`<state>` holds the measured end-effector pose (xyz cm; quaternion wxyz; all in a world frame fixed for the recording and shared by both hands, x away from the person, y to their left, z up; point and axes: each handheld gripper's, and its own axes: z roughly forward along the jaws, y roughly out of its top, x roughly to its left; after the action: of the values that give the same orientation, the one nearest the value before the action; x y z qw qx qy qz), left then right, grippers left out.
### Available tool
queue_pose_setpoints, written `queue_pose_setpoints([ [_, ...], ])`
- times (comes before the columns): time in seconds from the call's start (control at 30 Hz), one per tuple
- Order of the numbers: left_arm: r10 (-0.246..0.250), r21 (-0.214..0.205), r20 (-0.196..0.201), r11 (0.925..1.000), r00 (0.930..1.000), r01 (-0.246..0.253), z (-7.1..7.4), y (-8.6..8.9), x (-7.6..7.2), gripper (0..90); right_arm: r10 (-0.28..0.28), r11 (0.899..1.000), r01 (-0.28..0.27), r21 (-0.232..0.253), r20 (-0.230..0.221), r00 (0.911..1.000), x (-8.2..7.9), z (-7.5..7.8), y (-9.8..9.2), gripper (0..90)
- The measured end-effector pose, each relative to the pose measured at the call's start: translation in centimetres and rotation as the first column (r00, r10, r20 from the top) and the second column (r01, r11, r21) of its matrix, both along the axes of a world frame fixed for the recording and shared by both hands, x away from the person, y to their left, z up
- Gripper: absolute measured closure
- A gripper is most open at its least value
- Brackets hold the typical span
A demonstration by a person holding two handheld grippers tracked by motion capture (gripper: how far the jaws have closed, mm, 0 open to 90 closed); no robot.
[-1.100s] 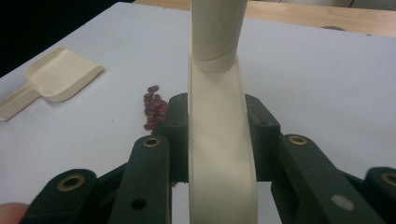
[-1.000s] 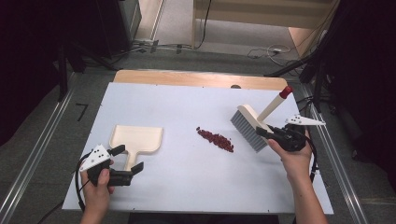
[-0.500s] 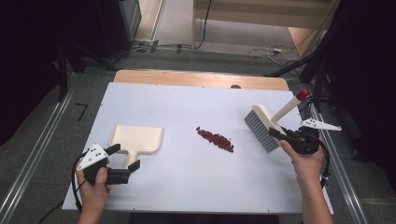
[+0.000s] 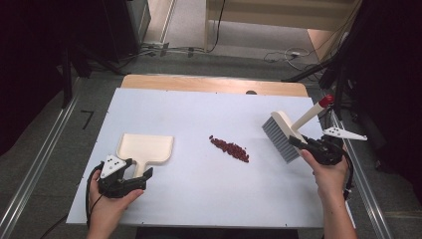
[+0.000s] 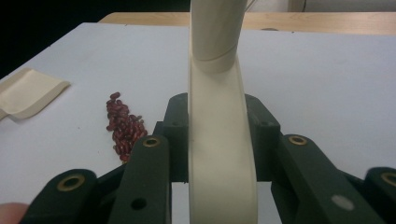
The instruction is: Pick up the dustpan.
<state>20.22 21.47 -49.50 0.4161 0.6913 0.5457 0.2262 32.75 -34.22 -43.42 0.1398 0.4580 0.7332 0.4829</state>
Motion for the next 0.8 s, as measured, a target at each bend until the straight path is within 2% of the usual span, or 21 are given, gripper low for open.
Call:
queue_pose_setpoints([
  [0.1,0.034,0.022,-0.045,0.9992,0.9984,-0.033,-0.6,-0.2,0.2,23.9,0.0,1.0,0.0,0.01,0.001,1.0,0.0,0.1,0.0,64.8],
  [0.17,0.068,0.022,-0.075,0.9975,0.9948,-0.067,-1.0,-0.1,0.4,26.3,0.001,1.0,-0.001,0.008,0.005,1.0,-0.1,0.2,0.1,64.9],
  [0.23,0.096,0.027,-0.086,0.9952,0.9916,-0.094,-1.3,0.0,0.4,28.9,0.002,1.0,-0.003,0.008,0.007,1.0,-0.1,0.2,0.2,64.8],
  [0.33,0.106,0.048,-0.107,0.9937,0.9886,-0.101,-1.8,-0.2,0.5,31.8,0.002,1.0,-0.002,0.01,0.006,1.0,-0.1,0.2,0.2,64.8],
  [0.4,0.109,0.051,-0.112,0.9933,0.9877,-0.104,-2.1,-0.3,0.6,33.7,0.0,1.0,0.0,0.01,0.006,1.0,-0.1,0.2,0.2,64.9],
  [0.47,0.112,0.074,-0.111,0.9918,0.9875,-0.105,-2.3,-0.5,0.8,36.6,0.001,1.0,-0.001,0.008,0.004,1.0,-0.1,0.1,0.2,64.8],
  [0.53,0.112,0.071,-0.11,0.992,0.9877,-0.104,-2.3,-0.5,0.8,40.2,0.001,1.0,-0.001,0.008,0.004,1.0,-0.1,0.1,0.2,64.8],
  [0.67,0.127,0.095,-0.108,0.9886,0.9861,-0.117,-2.4,-0.6,0.9,46.7,0.001,1.0,-0.001,0.006,0.005,1.0,-0.1,0.1,0.3,64.8],
  [0.73,0.137,0.13,-0.096,0.9837,0.9859,-0.124,-2.5,-1.0,1.0,48.1,0.0,1.0,0.0,0.005,0.004,1.0,0.0,0.1,0.3,64.8],
  [0.8,0.146,0.189,-0.083,0.9735,0.9858,-0.128,-2.6,-1.6,1.0,49.5,-0.001,1.0,0.001,0.002,0.004,1.0,0.0,0.1,0.3,64.8],
])
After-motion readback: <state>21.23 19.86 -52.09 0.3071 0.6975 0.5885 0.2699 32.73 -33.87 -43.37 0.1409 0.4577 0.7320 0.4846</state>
